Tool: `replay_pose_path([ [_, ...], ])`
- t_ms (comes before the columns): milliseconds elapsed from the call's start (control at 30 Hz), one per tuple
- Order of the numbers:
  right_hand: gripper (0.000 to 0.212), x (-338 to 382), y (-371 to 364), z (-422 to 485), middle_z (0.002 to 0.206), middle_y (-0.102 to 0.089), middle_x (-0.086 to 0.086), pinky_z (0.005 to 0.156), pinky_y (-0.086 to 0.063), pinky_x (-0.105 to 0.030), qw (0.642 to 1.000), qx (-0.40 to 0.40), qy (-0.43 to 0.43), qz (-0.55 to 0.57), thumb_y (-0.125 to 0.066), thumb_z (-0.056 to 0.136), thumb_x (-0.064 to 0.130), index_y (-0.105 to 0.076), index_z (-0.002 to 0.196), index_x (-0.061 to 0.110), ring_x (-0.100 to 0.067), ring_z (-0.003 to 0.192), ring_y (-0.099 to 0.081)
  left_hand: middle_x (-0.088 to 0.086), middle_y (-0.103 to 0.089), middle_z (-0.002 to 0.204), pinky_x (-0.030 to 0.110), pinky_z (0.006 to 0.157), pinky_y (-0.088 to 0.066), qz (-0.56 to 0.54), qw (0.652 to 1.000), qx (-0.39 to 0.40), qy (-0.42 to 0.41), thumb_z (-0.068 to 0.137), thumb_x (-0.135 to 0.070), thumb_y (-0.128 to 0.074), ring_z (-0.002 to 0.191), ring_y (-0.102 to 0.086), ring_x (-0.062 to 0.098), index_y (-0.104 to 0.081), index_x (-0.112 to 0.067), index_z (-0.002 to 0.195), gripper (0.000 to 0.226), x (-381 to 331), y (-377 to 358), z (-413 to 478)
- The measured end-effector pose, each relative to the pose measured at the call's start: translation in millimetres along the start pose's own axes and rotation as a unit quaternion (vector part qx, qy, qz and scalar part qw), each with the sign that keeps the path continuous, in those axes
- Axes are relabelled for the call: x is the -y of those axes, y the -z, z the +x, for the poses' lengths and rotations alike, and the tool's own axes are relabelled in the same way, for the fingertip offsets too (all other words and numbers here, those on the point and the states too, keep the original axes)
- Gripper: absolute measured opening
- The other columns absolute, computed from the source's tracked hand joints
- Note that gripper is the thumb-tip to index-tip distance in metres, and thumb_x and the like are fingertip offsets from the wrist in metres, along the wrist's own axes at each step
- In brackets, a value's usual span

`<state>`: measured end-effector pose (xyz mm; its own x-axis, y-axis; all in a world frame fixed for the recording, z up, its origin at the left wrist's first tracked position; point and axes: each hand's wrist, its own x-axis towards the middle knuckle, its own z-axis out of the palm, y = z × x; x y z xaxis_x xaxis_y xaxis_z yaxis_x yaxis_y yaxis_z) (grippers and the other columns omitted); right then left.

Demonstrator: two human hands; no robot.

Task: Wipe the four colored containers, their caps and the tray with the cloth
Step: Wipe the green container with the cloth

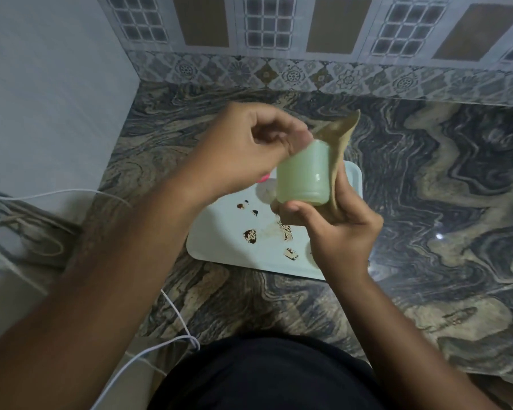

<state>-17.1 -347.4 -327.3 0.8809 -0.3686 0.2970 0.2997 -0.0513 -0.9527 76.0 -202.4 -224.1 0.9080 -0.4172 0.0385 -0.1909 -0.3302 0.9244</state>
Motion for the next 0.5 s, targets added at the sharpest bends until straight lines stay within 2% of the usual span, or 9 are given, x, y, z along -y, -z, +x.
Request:
replay_pose_path([
  [67, 0.086, 1, 3, -1, 0.095, -0.077, 0.025, 0.07, -0.058, -0.012, 0.999, 0.003, -0.023, 0.032, -0.08, 0.075, -0.007, -0.033, 0.147, -0.011, 0.007, 0.08, -0.073, 0.013, -0.075, 0.099, 0.052, 0.076, -0.062, -0.047, 0.998, 0.005, 0.042, 0.093, -0.033, -0.068, 0.096, -0.071, 0.036, -0.077, -0.016, 0.1, 0.021, 4, 4, 0],
  [133, 0.081, 11, -3, 2, 0.086, -0.072, 0.035, 0.07, -0.055, -0.007, 0.999, 0.005, -0.028, 0.045, -0.072, 0.077, -0.021, -0.029, 0.146, -0.019, 0.016, 0.076, -0.068, 0.02, -0.073, 0.102, 0.056, 0.077, -0.061, -0.064, 0.996, 0.01, 0.062, 0.096, -0.027, -0.064, 0.1, -0.071, 0.032, -0.076, -0.01, 0.095, 0.02, 4, 5, -2],
  [200, 0.084, 2, -3, 4, 0.093, -0.075, 0.028, 0.074, -0.059, -0.015, 0.999, 0.004, -0.027, 0.027, -0.081, 0.076, -0.01, -0.035, 0.146, -0.017, 0.009, 0.081, -0.071, 0.03, -0.067, 0.1, 0.05, 0.074, -0.062, -0.046, 0.998, -0.001, 0.054, 0.096, -0.024, -0.064, 0.086, -0.067, 0.024, -0.072, -0.002, 0.092, 0.024, 0, 4, -2],
  [233, 0.089, 2, -3, 6, 0.104, -0.078, 0.017, 0.078, -0.063, -0.028, 1.0, 0.003, -0.023, 0.014, -0.089, 0.074, 0.007, -0.041, 0.147, -0.01, -0.005, 0.089, -0.075, 0.032, -0.066, 0.096, 0.046, 0.071, -0.062, -0.026, 0.999, -0.003, 0.041, 0.095, -0.025, -0.065, 0.078, -0.064, 0.022, -0.071, 0.0, 0.09, 0.026, -4, 3, -2],
  [300, 0.095, 0, -5, 4, 0.126, -0.072, -0.017, 0.085, -0.061, -0.055, 0.996, 0.011, 0.054, -0.064, -0.094, 0.072, 0.035, -0.048, 0.148, 0.004, -0.038, 0.108, -0.072, 0.019, -0.068, 0.075, 0.031, 0.059, -0.06, 0.029, 1.0, -0.009, 0.009, 0.092, -0.031, -0.069, 0.063, -0.06, 0.013, -0.072, -0.007, 0.083, 0.026, -10, 1, -3],
  [333, 0.094, -4, -5, 3, 0.131, -0.066, -0.027, 0.086, -0.058, -0.061, 0.992, 0.012, 0.088, -0.093, -0.093, 0.073, 0.039, -0.047, 0.149, 0.007, -0.047, 0.112, -0.068, 0.005, -0.066, 0.064, 0.022, 0.052, -0.052, 0.054, 0.998, -0.015, -0.009, 0.09, -0.035, -0.071, 0.055, -0.057, 0.007, -0.072, -0.012, 0.079, 0.025, -13, 0, -5],
  [400, 0.093, -6, -5, 3, 0.131, -0.066, -0.029, 0.083, -0.059, -0.061, 0.994, 0.005, 0.084, -0.064, -0.092, 0.074, 0.04, -0.047, 0.148, 0.007, -0.048, 0.109, -0.069, -0.002, -0.067, 0.063, 0.02, 0.051, -0.049, 0.055, 0.998, -0.025, -0.024, 0.088, -0.039, -0.073, 0.053, -0.06, 0.006, -0.074, -0.018, 0.079, 0.023, -16, 0, -7],
  [433, 0.095, 1, -6, 4, 0.127, -0.07, -0.023, 0.081, -0.062, -0.056, 0.997, -0.015, 0.07, -0.031, -0.093, 0.073, 0.039, -0.047, 0.149, 0.003, -0.041, 0.104, -0.073, 0.004, -0.072, 0.072, 0.026, 0.055, -0.056, 0.036, 0.999, -0.025, -0.018, 0.088, -0.04, -0.072, 0.061, -0.068, 0.012, -0.076, -0.019, 0.084, 0.021, -16, 2, -8],
  [500, 0.097, 12, -7, 8, 0.115, -0.076, 0.004, 0.075, -0.065, -0.036, 0.998, -0.048, 0.041, 0.013, -0.095, 0.069, 0.024, -0.044, 0.148, -0.001, -0.014, 0.092, -0.076, 0.011, -0.076, 0.092, 0.05, 0.067, -0.062, -0.01, 1.0, -0.012, 0.005, 0.093, -0.037, -0.067, 0.084, -0.075, 0.024, -0.077, -0.021, 0.096, 0.019, -14, 6, -9],
])
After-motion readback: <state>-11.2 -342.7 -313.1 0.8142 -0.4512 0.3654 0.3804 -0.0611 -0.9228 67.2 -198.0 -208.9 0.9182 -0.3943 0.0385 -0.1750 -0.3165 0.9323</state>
